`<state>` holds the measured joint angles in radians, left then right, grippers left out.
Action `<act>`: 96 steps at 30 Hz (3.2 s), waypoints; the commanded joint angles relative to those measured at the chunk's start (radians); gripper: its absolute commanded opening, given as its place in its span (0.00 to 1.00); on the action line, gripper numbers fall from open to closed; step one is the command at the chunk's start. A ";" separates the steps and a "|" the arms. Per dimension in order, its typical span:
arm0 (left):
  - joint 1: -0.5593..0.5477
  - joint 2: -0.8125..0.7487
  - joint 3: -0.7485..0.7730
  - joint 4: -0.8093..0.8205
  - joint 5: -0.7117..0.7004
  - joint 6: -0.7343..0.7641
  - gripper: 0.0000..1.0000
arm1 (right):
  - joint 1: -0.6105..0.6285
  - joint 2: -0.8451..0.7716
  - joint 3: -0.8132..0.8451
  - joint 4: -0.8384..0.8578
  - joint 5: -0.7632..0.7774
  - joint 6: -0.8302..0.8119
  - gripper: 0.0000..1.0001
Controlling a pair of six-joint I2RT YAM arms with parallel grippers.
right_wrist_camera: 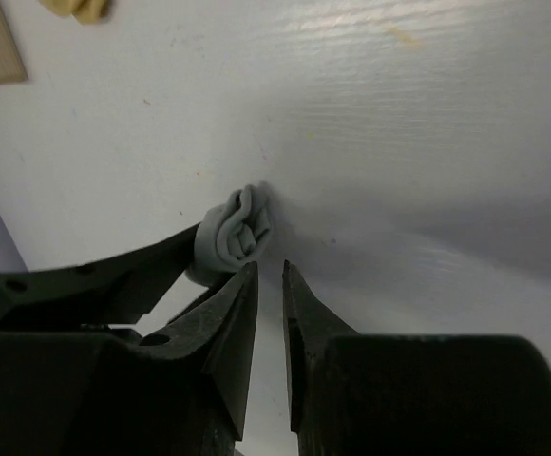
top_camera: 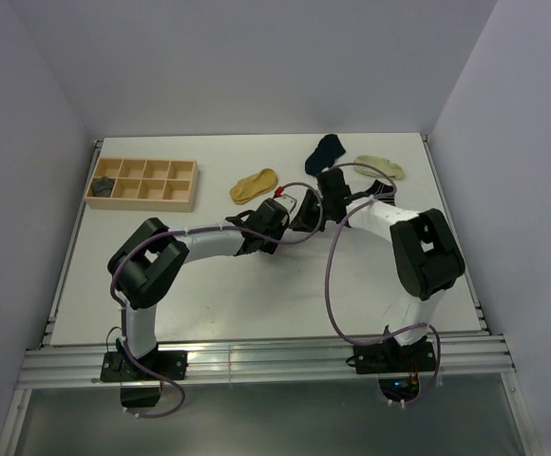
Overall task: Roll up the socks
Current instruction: Pick up the sock at the center of the board, then place the sock in the storage box.
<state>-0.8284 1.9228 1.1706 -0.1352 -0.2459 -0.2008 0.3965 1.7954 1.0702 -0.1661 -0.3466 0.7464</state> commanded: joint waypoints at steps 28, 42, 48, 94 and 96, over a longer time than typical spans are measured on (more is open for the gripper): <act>0.135 0.099 0.027 -0.257 0.119 -0.189 0.01 | -0.349 -0.686 -0.354 -0.165 -0.084 -0.097 0.22; 0.470 -0.143 0.198 -0.346 0.062 -0.215 0.00 | -0.389 -0.913 -0.239 -0.337 -0.042 -0.193 0.39; 0.688 -0.151 0.218 -0.319 0.069 -0.265 0.00 | -0.389 -0.990 -0.159 -0.427 0.080 -0.248 0.51; 1.035 0.237 0.535 -0.382 0.119 -0.413 0.00 | -0.389 -1.027 -0.239 -0.375 0.233 -0.246 0.80; 1.035 0.257 0.552 -0.409 0.120 -0.420 0.01 | -0.389 -1.025 -0.240 -0.375 0.236 -0.248 0.80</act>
<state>0.2066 2.1433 1.6749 -0.4866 -0.1596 -0.5919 0.0124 0.7670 0.8425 -0.5858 -0.1310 0.5076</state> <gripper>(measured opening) 0.294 0.805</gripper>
